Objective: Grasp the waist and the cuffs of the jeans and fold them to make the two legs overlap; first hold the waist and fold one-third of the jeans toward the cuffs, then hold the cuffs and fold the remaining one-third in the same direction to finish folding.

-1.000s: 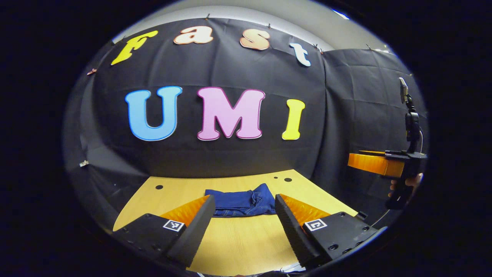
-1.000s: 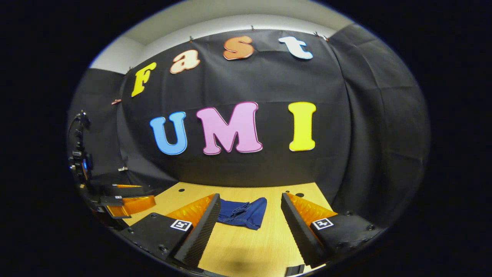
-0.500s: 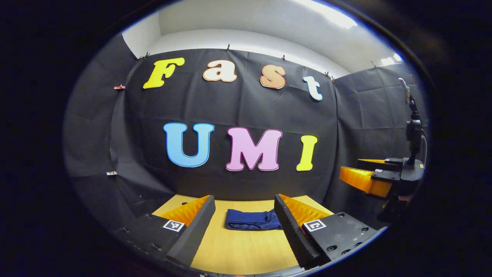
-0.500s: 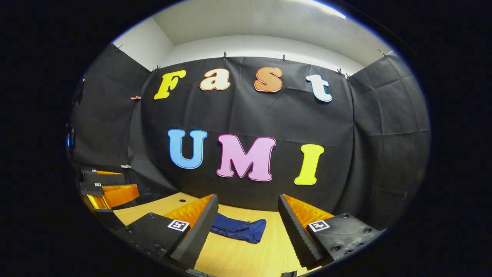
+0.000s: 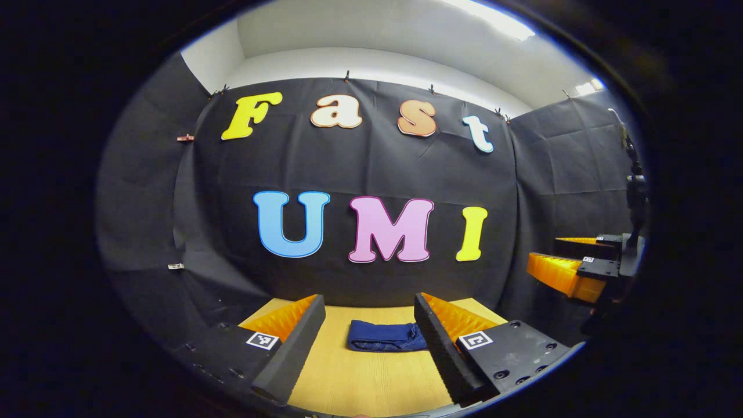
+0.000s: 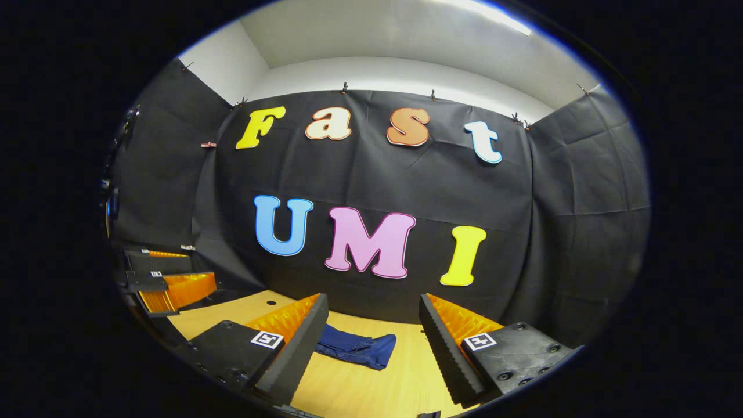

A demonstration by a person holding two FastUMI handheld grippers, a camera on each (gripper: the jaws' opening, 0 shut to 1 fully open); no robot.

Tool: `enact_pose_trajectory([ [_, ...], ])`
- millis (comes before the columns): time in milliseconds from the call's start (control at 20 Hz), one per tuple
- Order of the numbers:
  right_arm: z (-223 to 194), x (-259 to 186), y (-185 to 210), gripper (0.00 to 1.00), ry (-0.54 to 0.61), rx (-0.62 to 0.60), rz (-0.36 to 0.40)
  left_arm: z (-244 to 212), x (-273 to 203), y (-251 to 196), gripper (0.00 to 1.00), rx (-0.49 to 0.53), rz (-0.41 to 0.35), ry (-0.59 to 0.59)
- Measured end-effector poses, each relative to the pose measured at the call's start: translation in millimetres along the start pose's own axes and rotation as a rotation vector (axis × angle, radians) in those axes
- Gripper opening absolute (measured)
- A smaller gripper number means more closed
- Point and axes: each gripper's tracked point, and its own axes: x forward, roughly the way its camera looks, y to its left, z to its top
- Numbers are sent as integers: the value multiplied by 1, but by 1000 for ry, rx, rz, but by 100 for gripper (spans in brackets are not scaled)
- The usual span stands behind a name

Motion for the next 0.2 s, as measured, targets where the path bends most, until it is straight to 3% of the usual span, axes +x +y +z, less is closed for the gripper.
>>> enact_pose_trajectory([
  [50, -1, -2, -5, 99, -1, 3, -9, 2, 1, 0, 100, 9, -2, -6],
  [200, -2, -3, -15, 97, 4, 7, -37, -1, 17, -6, 97, 36, -16, 4],
])
